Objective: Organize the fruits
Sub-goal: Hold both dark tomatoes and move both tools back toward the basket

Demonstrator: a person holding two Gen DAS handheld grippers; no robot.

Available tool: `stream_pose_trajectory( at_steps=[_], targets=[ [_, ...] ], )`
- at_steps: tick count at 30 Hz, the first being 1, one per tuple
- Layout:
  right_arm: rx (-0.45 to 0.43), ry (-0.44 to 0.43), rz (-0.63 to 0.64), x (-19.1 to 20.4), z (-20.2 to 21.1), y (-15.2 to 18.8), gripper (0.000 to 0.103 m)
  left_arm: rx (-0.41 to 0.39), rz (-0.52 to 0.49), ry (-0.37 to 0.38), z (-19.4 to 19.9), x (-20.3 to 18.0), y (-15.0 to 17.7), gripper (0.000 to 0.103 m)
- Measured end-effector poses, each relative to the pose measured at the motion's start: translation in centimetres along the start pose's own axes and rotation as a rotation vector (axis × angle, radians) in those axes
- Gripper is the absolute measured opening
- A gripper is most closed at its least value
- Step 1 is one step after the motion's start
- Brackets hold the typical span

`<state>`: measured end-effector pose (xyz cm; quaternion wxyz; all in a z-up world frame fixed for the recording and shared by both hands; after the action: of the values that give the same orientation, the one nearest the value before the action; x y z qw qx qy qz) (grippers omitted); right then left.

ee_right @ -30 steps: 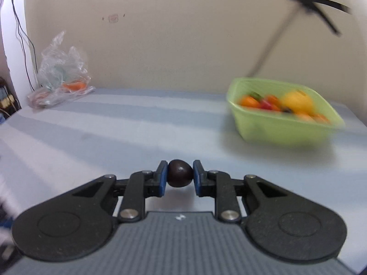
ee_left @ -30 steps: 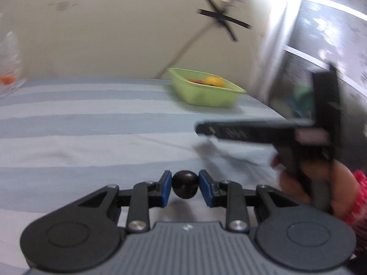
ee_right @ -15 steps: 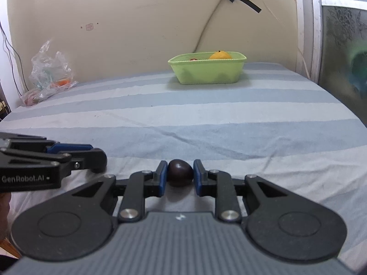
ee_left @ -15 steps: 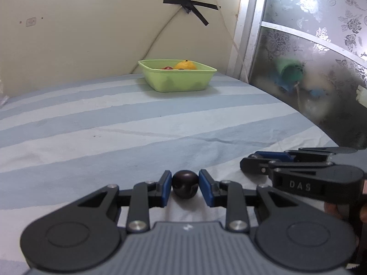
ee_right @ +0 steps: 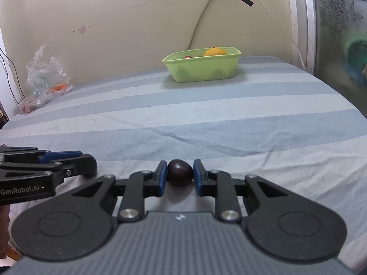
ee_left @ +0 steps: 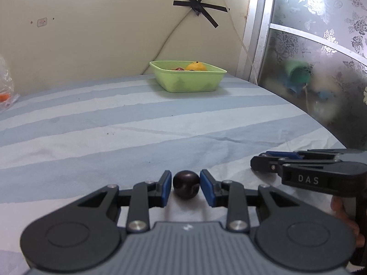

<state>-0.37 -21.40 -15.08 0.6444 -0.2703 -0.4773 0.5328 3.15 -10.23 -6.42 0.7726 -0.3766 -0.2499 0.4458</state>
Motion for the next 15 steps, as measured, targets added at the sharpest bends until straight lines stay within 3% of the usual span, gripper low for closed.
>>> stream_pose_trajectory(
  at_steps=[10,12,15],
  targets=[
    [0.007,0.022,0.041,0.09,-0.09,0.04,0.028,-0.005,-0.023,-0.017,-0.07,-0.13,0.18,0.038],
    [0.010,0.024,0.052,0.24,0.00,0.14,0.034,-0.002,-0.028,-0.015,-0.12,-0.19,0.19,0.038],
    [0.013,0.029,0.066,0.42,0.05,0.25,0.035,0.004,-0.038,-0.014,-0.33,-0.38,0.17,0.038]
  ],
)
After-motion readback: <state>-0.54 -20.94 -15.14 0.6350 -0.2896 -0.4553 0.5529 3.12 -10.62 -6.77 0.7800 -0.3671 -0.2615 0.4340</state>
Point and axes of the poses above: each gripper's, at about its wrist camera, not at the fingertips, and z roughly against the way its jaws point, x to its left, y to its underside, the point moved 7 cm from there along -z, roughly the way its jaws point, and after that the axes turned 13 degrees about -y, right-handed, at the moved point
